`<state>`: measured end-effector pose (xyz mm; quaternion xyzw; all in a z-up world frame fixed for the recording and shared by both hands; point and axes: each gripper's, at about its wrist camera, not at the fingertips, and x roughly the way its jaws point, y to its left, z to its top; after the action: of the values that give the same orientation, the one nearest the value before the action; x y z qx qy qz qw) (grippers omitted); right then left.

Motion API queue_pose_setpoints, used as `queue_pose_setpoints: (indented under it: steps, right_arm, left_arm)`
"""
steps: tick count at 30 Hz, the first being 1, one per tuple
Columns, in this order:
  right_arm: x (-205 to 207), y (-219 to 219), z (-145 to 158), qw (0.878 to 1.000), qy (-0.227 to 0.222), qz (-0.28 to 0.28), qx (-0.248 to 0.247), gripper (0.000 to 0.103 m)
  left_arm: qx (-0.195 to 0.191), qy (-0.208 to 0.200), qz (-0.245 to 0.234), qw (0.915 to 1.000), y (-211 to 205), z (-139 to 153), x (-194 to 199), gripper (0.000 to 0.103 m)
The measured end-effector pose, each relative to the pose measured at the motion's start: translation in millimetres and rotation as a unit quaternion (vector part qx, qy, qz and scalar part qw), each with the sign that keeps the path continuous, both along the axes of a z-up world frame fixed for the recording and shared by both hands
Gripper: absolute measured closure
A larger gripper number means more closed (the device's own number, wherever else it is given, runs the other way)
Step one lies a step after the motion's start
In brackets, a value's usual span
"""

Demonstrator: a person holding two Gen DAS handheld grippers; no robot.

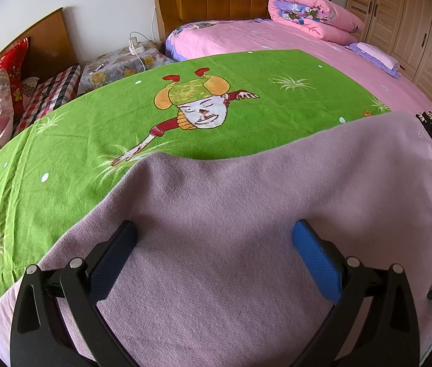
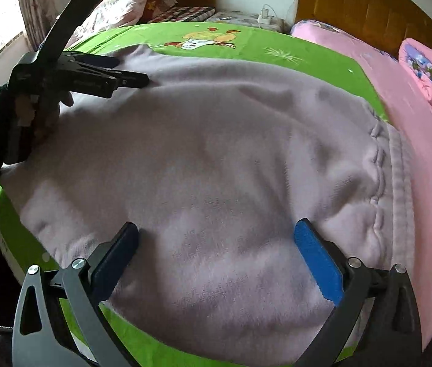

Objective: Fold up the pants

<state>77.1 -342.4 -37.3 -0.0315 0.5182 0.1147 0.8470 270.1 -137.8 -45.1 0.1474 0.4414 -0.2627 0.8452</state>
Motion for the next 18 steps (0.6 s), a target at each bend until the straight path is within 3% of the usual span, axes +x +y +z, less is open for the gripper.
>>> queue_pose_setpoints:
  steps: [2,3,5,7,9,11,13,15,16,18]
  right_arm:
    - [0.5,4.7,2.4,1.000,0.009,-0.009,-0.012,0.005]
    - [2.3,7.6,5.7,0.999,0.017,-0.018,-0.029,0.005]
    - [9.1,18.3,15.9,0.996,0.015,-0.043,-0.082,0.005]
    - [17.0,32.6,31.7,0.992,-0.015,-0.057,-0.107,0.005]
    - [29.7,62.8,57.4,0.996,-0.061,-0.030,-0.060,0.005]
    - [41.5,101.4,76.4,0.995,-0.099,0.028,-0.004,0.005]
    - [60.0,160.2,88.0,0.985,-0.112,0.116,0.059,0.005]
    - [77.6,217.6,88.8,0.972,-0.093,0.193,0.095,0.005]
    - [86.1,258.1,86.8,0.962,-0.079,0.244,0.099,0.005]
    - [96.3,321.2,81.4,0.942,-0.076,0.317,0.086,0.005]
  left_arm:
    - [-0.007,0.011,0.014,0.9998,8.1,6.0,-2.6,0.002]
    - [-0.027,0.018,0.040,0.9987,21.3,16.1,-6.4,0.004]
    - [-0.119,0.026,0.047,0.9914,56.5,43.0,-20.3,0.003]
    - [-0.200,-0.001,0.040,0.9790,109.4,71.2,-41.5,0.002]
    - [-0.192,-0.039,0.082,0.9771,157.8,81.2,-53.4,0.002]
    - [-0.156,-0.054,0.167,0.9720,222.2,76.7,-58.0,0.002]
    - [-0.141,-0.043,0.255,0.9556,293.1,63.9,-61.0,0.002]
    - [-0.134,-0.030,0.326,0.9353,349.7,53.6,-65.0,0.002]
    - [-0.129,-0.024,0.357,0.9250,382.0,48.6,-66.2,0.002]
    - [-0.117,-0.014,0.384,0.9158,421.9,42.5,-64.4,0.002]
